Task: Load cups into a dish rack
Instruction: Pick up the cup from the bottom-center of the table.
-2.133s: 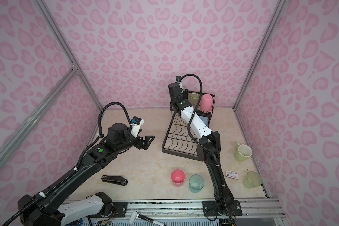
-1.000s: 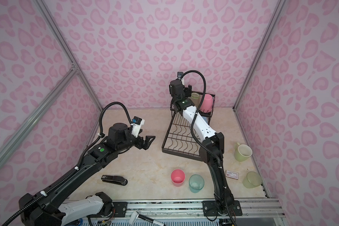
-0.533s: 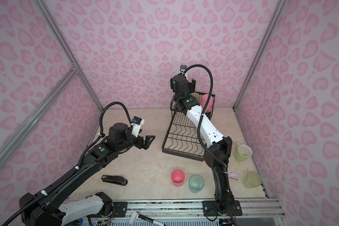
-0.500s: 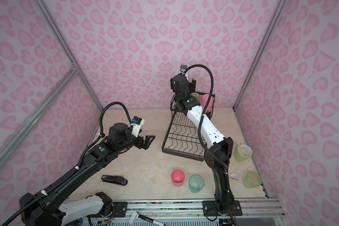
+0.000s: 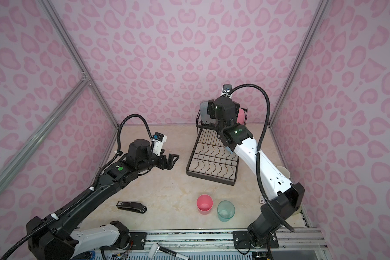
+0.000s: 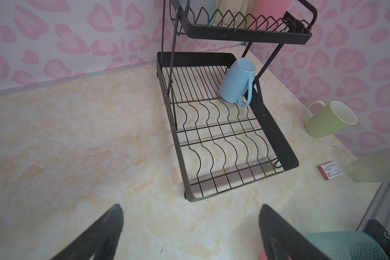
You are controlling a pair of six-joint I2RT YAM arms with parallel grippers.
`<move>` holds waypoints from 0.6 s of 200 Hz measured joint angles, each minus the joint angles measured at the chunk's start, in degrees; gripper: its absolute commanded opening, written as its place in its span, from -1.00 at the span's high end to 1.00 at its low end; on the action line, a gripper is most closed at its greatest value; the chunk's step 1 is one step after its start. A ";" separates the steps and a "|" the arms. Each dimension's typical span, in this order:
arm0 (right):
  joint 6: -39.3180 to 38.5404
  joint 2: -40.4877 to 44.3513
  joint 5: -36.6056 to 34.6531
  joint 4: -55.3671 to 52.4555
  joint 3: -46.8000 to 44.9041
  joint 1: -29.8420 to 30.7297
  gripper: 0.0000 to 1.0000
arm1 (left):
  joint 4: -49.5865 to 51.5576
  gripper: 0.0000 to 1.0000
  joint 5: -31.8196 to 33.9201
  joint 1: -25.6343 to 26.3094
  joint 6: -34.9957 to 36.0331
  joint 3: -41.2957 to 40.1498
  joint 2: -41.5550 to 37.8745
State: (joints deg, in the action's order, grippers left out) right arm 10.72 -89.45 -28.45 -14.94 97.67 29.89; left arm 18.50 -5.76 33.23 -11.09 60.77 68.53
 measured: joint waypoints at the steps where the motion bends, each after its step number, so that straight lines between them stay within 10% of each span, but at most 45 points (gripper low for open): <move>1: 0.20 0.33 0.02 -0.11 -0.50 0.00 -0.71 | 0.02 -0.90 0.02 0.00 -0.04 0.02 0.04; 120: 9.97 22.93 7.91 -8.70 -39.74 -1.20 -0.61 | 7.06 -0.77 1.40 3.61 -2.60 5.14 12.04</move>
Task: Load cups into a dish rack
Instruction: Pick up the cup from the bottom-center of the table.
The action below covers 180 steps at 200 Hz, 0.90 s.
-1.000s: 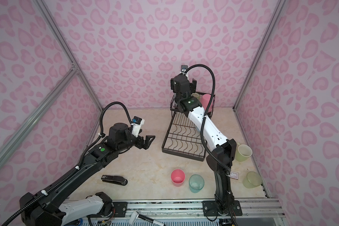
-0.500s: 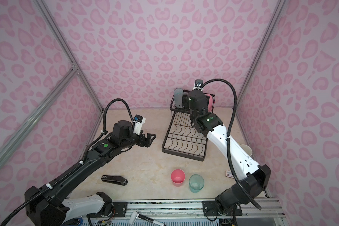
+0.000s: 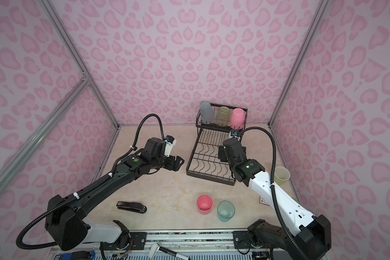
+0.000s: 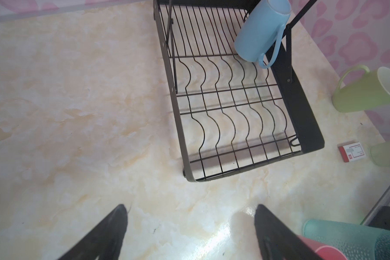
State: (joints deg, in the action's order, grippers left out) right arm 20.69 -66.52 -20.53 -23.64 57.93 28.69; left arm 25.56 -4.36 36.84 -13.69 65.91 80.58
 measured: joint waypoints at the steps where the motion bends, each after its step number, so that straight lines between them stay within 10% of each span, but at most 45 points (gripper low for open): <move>1: 0.11 0.15 0.07 0.07 -0.33 -0.07 -0.61 | 0.09 -0.77 0.11 0.20 0.02 0.07 0.17; 180: 0.72 8.50 17.84 10.45 -20.96 -18.58 -0.59 | 13.81 -0.29 3.72 25.51 2.84 6.88 10.75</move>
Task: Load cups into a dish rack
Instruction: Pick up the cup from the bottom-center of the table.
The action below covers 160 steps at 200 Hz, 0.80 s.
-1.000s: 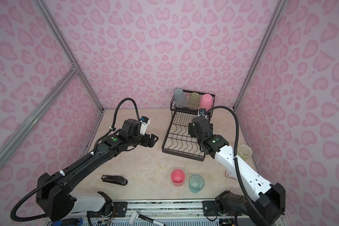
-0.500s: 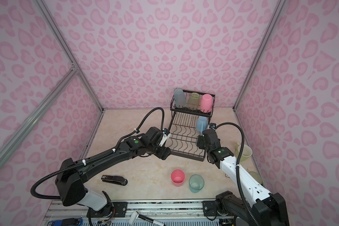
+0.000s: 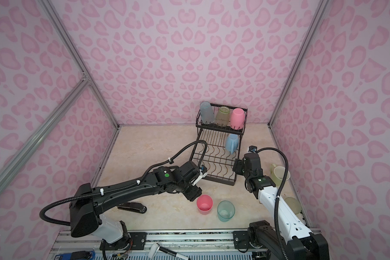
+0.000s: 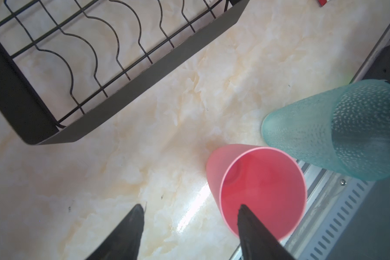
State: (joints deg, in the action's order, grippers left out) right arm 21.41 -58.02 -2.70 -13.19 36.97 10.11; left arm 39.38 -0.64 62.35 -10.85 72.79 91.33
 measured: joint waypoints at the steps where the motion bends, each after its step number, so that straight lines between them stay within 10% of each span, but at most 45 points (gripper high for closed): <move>1: 0.00 0.13 0.04 0.02 -0.09 0.00 -0.59 | 0.07 -0.29 0.02 0.09 0.00 0.07 0.09; 160: 1.51 4.00 2.73 2.69 -4.00 -1.27 -0.60 | 5.49 0.17 5.11 5.42 -1.55 7.52 10.14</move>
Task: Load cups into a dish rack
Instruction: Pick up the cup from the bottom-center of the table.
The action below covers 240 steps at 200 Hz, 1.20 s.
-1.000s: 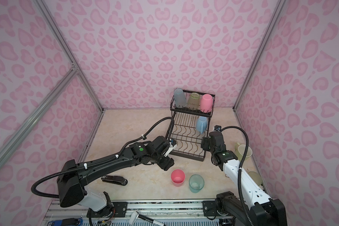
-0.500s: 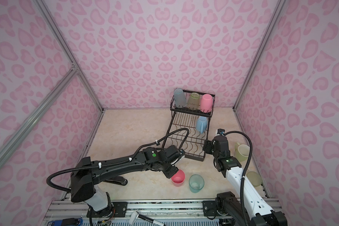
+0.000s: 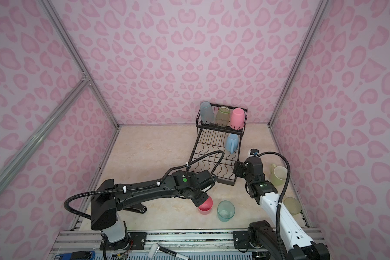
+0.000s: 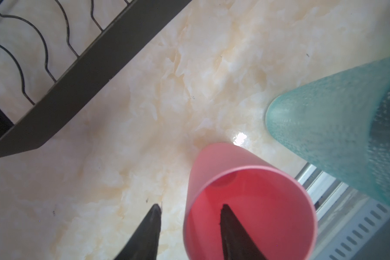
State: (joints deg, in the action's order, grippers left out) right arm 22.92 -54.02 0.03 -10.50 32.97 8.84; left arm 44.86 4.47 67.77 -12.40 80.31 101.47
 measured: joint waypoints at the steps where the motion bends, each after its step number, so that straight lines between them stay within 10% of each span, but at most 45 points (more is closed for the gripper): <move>1: 0.00 0.04 0.00 0.00 0.00 -0.02 -0.60 | 0.00 0.18 0.00 0.00 0.00 0.02 0.00; 134: 0.00 1.36 -0.48 0.15 -0.68 -0.22 -0.61 | -0.28 0.80 -0.07 0.11 -0.15 0.70 1.79; 240: 0.00 0.57 -0.50 0.33 -0.72 -0.33 -0.60 | -0.63 0.88 0.44 -2.12 0.66 -0.28 -1.09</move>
State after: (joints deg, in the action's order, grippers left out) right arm 22.92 -53.45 -0.47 -10.17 32.25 8.51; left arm 44.23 4.91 65.65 -11.75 80.03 100.38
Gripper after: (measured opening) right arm 0.803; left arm 0.074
